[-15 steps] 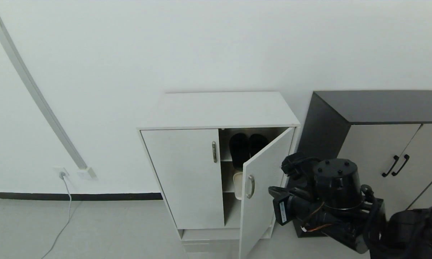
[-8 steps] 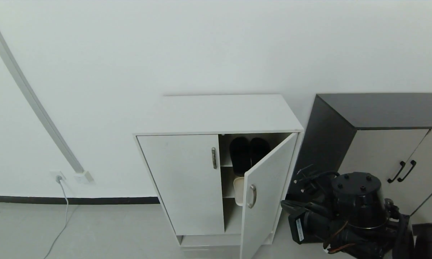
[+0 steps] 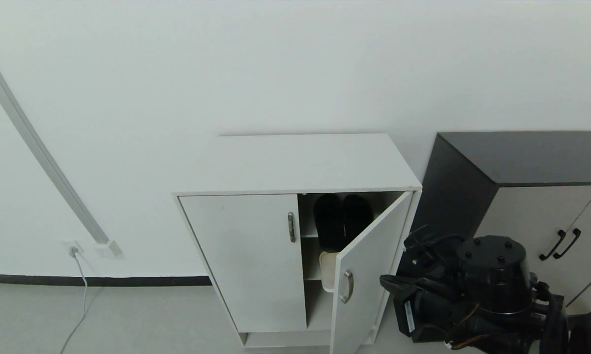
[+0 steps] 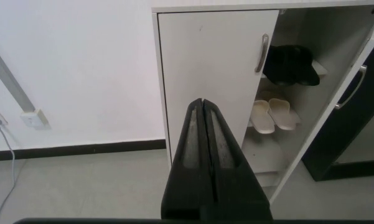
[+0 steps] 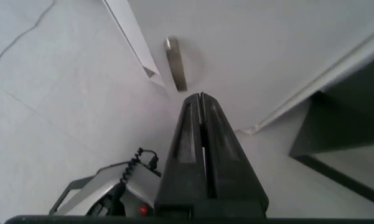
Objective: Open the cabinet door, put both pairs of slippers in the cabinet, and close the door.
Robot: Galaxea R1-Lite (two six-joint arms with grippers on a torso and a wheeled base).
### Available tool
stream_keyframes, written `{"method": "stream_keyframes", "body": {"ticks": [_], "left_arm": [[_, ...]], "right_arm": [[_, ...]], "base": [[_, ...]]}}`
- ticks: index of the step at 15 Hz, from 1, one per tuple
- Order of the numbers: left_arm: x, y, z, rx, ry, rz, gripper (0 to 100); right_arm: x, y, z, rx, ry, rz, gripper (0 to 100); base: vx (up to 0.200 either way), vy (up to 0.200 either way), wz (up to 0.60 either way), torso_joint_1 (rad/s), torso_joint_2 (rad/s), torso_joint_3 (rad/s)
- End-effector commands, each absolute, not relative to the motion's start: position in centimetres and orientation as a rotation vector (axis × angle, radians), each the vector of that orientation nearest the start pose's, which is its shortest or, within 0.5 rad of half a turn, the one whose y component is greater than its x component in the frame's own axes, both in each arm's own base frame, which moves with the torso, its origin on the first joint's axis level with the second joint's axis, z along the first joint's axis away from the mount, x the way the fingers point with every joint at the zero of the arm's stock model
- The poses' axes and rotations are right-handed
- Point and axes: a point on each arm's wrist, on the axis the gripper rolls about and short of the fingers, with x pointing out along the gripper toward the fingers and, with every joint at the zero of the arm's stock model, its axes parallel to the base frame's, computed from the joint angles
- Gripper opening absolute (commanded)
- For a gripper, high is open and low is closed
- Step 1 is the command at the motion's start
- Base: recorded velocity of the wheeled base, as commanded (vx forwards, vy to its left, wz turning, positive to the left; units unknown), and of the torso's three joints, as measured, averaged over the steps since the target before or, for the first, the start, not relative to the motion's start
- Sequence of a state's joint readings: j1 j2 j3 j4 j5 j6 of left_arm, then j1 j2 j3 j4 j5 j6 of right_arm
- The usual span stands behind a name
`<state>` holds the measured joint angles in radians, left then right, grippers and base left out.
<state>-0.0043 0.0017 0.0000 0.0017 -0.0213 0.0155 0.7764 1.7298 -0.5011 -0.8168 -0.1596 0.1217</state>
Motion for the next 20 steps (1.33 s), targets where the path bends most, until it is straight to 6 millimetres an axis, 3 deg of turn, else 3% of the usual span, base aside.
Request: {"method": "stream_keyframes", "body": {"ticks": [1,20], "left_arm": [[-2.3,0.0,7.5,0.015,0.003,-0.026,0],[-2.3,0.0,7.5,0.015,0.003,-0.026,0]], "right_arm": [[21.2,20.1,10.9,-0.068,0.403,0.579,0],[34.3,25.6,8.0,0.005,0.300,0.504,0]], "base": [[0.000,0.000,0.00,0.000,0.00,0.000],[0.000,0.000,0.00,0.000,0.00,0.000]]}}
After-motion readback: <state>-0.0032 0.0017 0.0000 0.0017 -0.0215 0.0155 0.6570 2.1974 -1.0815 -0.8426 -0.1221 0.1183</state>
